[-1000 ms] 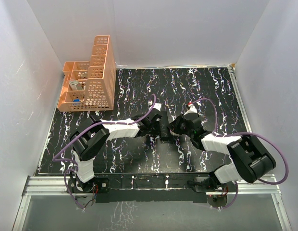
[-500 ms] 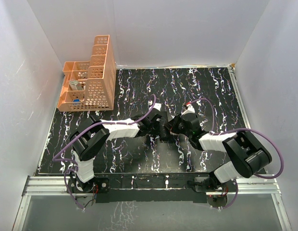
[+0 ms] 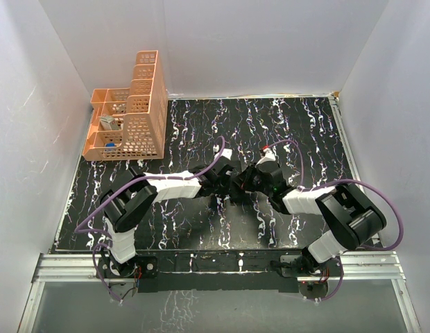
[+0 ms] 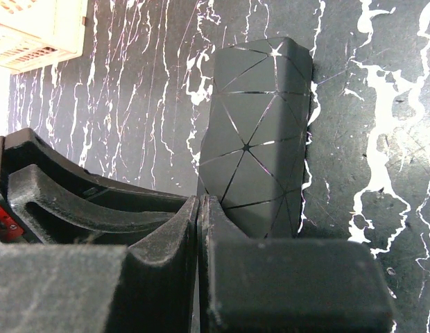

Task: Organize the sunglasses
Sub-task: Close the sunglasses case at the center of the board.

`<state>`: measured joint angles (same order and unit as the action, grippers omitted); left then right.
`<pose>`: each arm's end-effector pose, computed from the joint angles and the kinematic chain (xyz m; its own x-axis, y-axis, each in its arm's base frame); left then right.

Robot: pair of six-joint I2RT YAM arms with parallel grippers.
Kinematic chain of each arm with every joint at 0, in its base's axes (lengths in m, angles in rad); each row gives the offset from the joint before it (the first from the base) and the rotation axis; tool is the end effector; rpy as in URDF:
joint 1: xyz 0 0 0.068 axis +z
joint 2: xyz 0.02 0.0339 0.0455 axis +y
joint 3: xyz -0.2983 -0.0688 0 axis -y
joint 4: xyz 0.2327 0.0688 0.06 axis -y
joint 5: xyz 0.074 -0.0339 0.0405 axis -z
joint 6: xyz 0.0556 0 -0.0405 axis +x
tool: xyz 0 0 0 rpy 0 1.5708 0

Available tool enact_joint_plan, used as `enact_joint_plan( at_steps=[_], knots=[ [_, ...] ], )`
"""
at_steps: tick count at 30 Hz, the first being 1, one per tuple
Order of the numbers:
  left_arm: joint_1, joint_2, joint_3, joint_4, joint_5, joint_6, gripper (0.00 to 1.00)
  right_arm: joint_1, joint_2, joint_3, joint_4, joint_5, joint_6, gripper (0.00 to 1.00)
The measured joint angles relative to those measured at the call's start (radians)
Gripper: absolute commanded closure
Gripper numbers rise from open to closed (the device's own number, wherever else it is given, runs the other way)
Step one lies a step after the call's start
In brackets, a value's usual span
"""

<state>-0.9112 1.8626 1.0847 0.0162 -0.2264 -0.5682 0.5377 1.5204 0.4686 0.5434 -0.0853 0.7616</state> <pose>0.2589 -0.3135 0.1902 -0.7173 0.0693 -0.6933 0.3376 0.9050 -0.2588 0.2428 0.1503 0.1761 -0.6988 0.3838 -0.6036 -0.1271 0.7638 0.6328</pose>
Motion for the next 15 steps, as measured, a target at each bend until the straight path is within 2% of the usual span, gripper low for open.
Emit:
enact_joint_plan(
  at_steps=[5,15],
  knots=[
    [0.000,-0.053,0.000,-0.074,-0.072,0.011,0.77,0.002,0.000,0.007,-0.015,0.004,0.000,1.00],
    [0.000,-0.330,-0.003,-0.162,-0.223,0.043,0.75,0.006,0.016,0.033,-0.038,0.008,-0.002,0.98]
  ],
)
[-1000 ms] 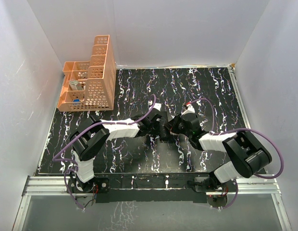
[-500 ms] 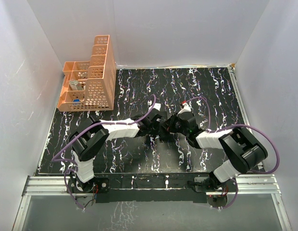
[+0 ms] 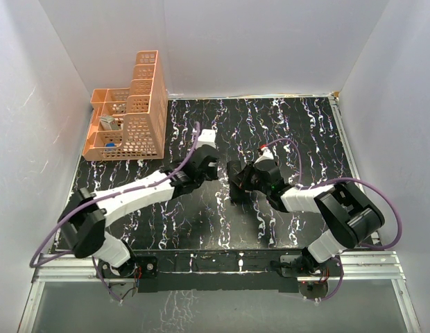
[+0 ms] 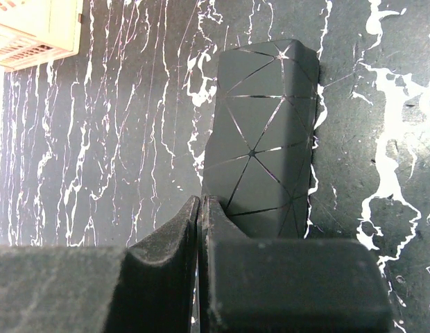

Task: Organize the sunglasses
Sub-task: Close the sunglasses case at the center of the board.

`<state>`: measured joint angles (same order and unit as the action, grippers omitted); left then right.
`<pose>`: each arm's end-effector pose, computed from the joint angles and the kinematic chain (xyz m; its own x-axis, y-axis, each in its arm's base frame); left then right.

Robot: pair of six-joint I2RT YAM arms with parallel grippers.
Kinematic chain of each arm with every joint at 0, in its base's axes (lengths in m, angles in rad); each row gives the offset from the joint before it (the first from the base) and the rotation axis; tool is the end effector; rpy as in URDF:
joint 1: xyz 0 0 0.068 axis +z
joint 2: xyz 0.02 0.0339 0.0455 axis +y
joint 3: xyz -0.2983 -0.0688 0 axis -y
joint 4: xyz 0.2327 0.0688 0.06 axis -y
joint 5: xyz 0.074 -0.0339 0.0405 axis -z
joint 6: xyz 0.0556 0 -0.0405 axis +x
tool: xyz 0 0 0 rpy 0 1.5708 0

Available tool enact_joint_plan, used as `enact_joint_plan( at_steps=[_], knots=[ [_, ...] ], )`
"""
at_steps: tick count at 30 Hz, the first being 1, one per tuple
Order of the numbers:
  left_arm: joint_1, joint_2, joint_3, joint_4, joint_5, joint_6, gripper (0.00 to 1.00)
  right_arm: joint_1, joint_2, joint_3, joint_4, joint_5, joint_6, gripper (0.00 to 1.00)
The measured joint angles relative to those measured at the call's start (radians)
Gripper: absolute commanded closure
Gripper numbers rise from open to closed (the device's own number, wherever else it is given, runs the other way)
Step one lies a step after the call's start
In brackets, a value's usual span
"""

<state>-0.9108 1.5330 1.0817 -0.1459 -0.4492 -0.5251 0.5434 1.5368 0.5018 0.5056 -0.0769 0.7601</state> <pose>0.2318 -0.2593 0.2943 -0.5447 -0.0347 -0.8379 0.2524 0.9460 -0.2032 0.2477 0.1546 0.1768 -0.7076 0.3751 -0.5988 -0.1169 0.7736 0.6228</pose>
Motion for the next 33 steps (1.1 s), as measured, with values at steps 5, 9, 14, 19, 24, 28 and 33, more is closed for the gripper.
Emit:
enact_joint_plan(
  at_steps=[5,9,14,19,24,28,33],
  knots=[
    [0.000,-0.124,-0.031,-0.005,-0.037,0.005,0.74,0.007,0.000,0.008,-0.008,0.003,-0.013,0.89],
    [0.000,-0.157,-0.082,-0.010,-0.058,0.005,0.74,0.016,-0.011,0.032,-0.058,0.018,-0.048,0.82],
    [0.000,-0.179,-0.171,-0.030,-0.062,-0.002,0.74,0.021,-0.047,0.066,-0.155,0.034,-0.094,0.73],
    [0.000,-0.208,-0.193,-0.039,-0.065,-0.007,0.73,0.020,-0.087,0.101,-0.263,0.059,-0.135,0.65],
    [0.000,-0.266,-0.219,-0.034,-0.076,-0.007,0.72,0.020,-0.135,0.134,-0.350,0.076,-0.167,0.45],
    [0.000,-0.291,-0.234,-0.034,-0.087,-0.007,0.72,0.021,-0.185,0.168,-0.402,0.098,-0.199,0.28],
    [0.000,-0.315,-0.264,-0.015,-0.096,0.001,0.67,0.021,-0.254,0.185,-0.459,0.150,-0.238,0.23]
  ],
)
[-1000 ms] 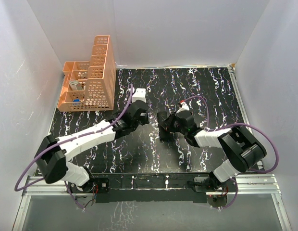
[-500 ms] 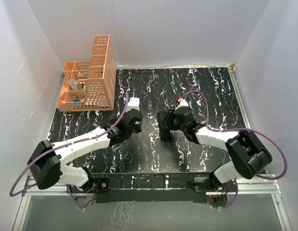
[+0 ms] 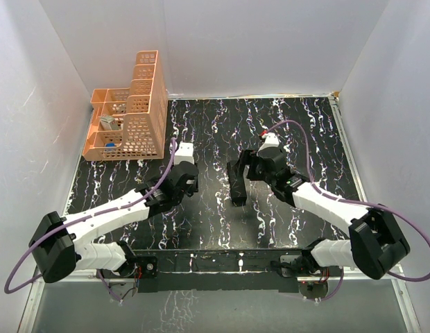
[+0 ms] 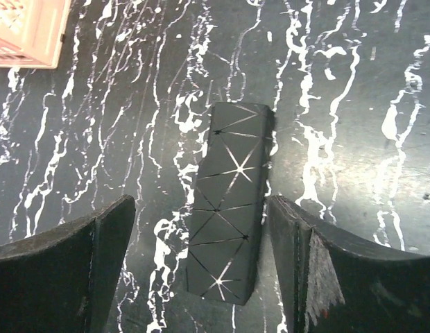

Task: Organize the sunglasses
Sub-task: Close the sunglasses case at the center of the board, then reset both arms

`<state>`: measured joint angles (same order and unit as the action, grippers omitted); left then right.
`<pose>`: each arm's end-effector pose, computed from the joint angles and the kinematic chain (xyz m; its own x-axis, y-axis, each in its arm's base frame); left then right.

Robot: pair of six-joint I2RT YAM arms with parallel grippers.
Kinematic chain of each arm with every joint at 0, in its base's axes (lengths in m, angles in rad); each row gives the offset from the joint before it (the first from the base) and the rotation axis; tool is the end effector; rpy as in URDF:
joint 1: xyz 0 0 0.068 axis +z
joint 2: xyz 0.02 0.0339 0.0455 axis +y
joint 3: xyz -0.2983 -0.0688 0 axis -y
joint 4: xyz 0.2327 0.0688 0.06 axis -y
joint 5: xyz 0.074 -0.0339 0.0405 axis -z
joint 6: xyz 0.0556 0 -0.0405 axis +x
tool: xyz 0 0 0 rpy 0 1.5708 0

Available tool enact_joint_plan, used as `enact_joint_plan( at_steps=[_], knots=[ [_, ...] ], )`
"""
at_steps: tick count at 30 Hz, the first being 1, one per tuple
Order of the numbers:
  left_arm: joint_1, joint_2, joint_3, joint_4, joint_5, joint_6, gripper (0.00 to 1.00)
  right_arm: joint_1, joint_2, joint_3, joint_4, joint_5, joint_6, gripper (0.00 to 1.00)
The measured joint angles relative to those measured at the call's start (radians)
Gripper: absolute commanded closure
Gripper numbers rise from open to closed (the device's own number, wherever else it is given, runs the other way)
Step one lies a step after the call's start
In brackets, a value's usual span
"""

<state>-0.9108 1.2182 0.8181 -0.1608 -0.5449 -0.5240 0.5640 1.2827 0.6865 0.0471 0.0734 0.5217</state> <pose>0.1807 -0.1858 0.2934 -0.4858 -0.0720 -0.8711 0.1888 0.9644 -0.1850 0.2320 0.1419 0.2509 -0.6218 0.1948 -0.7586 -0.1966 0.8988 0.3919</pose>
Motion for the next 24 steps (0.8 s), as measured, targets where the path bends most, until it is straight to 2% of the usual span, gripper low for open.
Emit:
enact_joint_plan(
  at_steps=[4,12,16,19,22,24],
  knots=[
    [0.000,-0.011,-0.022,0.007,-0.021,0.009,0.58,0.000,-0.031,0.000,-0.048,0.061,-0.025,0.05],
    [0.000,-0.049,-0.085,0.042,-0.069,0.018,0.39,0.000,-0.062,0.000,-0.105,0.145,-0.050,0.02],
    [0.000,-0.058,-0.091,0.048,-0.080,0.017,0.34,0.000,-0.071,0.000,-0.106,0.156,-0.052,0.02],
    [0.000,-0.058,-0.091,0.047,-0.080,0.015,0.19,0.000,-0.080,0.000,-0.112,0.163,-0.052,0.02],
    [0.000,-0.058,-0.091,0.048,-0.080,0.012,0.16,0.000,-0.093,0.000,-0.122,0.166,-0.051,0.02],
    [0.000,-0.058,-0.091,0.048,-0.080,0.011,0.05,0.000,-0.103,0.000,-0.126,0.169,-0.051,0.02]
  ],
)
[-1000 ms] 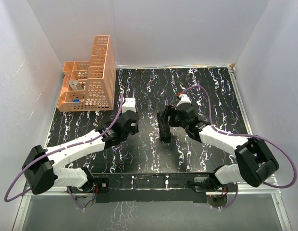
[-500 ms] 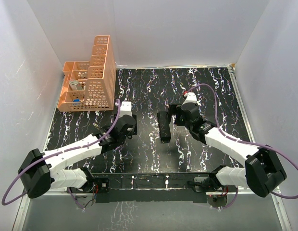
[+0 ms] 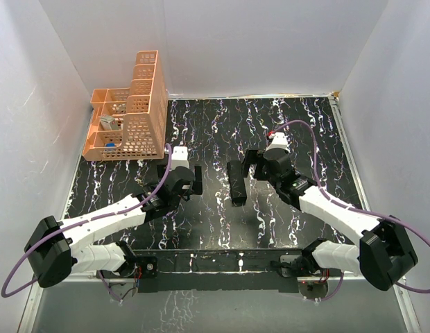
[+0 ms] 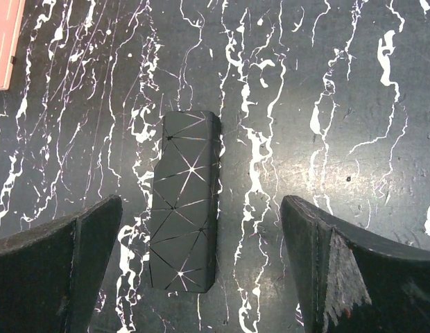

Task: Organize the sunglasses
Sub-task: Reset both arms

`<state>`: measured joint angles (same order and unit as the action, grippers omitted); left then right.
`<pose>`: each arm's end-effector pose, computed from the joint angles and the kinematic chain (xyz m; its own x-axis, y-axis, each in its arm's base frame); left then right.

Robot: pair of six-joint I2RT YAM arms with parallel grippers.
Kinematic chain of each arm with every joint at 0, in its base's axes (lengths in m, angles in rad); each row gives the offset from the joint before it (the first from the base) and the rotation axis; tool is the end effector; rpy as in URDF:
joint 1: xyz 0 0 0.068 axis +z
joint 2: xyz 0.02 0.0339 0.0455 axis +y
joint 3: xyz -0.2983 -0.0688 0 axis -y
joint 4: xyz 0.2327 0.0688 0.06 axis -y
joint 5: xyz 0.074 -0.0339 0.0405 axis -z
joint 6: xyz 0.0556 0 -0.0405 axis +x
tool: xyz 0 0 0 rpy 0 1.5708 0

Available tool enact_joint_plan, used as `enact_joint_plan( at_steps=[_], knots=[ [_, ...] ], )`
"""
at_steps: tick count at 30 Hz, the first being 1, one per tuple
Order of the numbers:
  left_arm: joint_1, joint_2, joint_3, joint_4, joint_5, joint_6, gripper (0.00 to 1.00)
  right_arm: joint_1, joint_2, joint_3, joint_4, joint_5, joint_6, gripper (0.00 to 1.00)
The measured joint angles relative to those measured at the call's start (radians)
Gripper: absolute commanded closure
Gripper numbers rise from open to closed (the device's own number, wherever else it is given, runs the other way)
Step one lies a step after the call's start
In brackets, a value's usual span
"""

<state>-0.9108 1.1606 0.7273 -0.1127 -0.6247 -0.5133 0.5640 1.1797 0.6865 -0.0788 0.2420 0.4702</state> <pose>0.1724 -0.1690 0.2820 -0.4415 -0.0807 -0.8936 0.1349 0.9786 -0.1551 0.2161 0.1209 0.2627 -0.5658 0.1626 -0.8083 -0.1036 0.9586 0.2653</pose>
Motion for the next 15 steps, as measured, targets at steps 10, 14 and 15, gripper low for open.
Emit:
enact_joint_plan(
  at_steps=[10,14,15],
  knots=[
    [0.000,0.000,-0.005,0.009,0.004,0.001,0.01,0.000,-0.027,0.000,-0.028,0.069,-0.001,0.02],
    [0.000,0.002,-0.019,0.022,0.000,0.007,0.01,0.000,-0.034,0.000,-0.032,0.099,-0.001,0.02],
    [0.000,0.003,-0.023,0.023,-0.003,0.009,0.01,0.000,-0.038,-0.001,-0.033,0.105,-0.001,0.02]
  ],
)
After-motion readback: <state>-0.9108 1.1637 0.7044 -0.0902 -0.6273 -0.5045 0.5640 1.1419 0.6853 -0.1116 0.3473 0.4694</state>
